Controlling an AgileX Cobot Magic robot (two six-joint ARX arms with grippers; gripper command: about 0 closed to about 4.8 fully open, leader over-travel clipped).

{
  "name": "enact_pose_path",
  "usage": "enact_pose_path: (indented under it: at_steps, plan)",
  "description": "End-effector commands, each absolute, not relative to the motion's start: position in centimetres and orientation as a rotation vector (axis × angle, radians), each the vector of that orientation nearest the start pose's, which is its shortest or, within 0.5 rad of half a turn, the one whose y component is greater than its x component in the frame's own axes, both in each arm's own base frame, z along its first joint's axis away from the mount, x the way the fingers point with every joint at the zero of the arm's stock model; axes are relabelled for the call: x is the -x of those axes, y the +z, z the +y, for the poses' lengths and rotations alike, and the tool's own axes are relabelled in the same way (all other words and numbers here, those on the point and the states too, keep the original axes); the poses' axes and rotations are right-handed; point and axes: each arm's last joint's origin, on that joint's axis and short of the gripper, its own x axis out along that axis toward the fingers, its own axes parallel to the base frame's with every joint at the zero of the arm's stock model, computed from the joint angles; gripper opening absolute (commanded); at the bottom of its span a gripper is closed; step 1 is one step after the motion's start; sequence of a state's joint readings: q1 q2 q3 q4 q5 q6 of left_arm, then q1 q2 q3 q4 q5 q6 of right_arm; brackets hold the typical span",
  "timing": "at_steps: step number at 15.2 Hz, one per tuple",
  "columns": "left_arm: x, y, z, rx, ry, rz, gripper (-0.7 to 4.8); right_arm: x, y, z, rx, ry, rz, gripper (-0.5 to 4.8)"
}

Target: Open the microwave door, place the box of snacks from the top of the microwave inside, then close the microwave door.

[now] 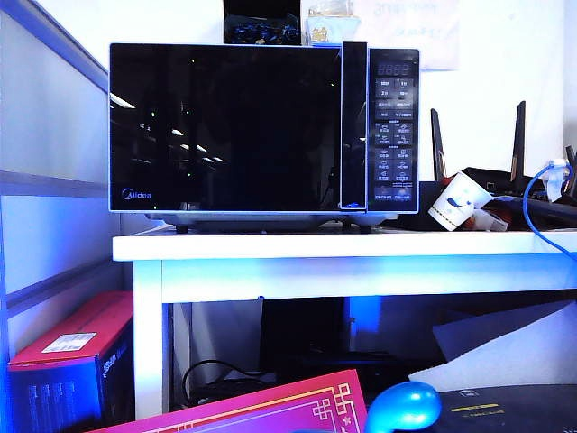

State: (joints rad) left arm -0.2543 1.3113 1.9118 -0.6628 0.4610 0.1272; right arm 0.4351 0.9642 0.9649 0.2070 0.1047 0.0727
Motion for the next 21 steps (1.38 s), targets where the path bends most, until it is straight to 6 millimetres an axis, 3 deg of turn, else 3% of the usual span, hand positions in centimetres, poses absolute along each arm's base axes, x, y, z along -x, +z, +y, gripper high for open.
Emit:
enact_pose_path:
  at_steps: [1,5,8,9,10,11,17,21]
  plan:
    - [-20.8,53.6,-6.6,-0.107,-0.819,0.063,-0.06,-21.4,40.1,9.7,-0.137,0.356,-0.239,-0.01]
    - [-21.0,53.6,-6.2,-0.155,-0.727,0.046,-0.06,-25.5,37.4,11.5,-0.131,0.326,-0.210,-0.01]
    - [-21.1,53.7,-6.1,-0.172,-0.694,0.030,-0.06,-28.3,34.6,12.7,-0.131,0.204,-0.162,0.03]
    - [-21.1,53.7,-6.1,-0.172,-0.696,0.028,-0.06,-29.3,33.5,13.5,-0.127,0.210,-0.150,1.33]
    - [-21.1,53.7,-6.1,-0.172,-0.695,0.027,-0.06,-30.1,32.4,13.9,-0.126,0.201,-0.139,3.22]
    - [-21.1,53.7,-6.1,-0.172,-0.698,0.026,-0.06,-30.7,31.7,14.4,-0.135,0.201,-0.134,4.10]
    - [-21.1,53.8,-6.1,-0.165,-0.704,0.026,-0.06,-33.4,28.1,16.6,-0.159,0.160,-0.192,4.09]
    - [-21.1,53.7,-6.1,-0.164,-0.704,0.029,-0.06,-36.1,27.6,18.0,-0.153,0.155,-0.177,4.09]
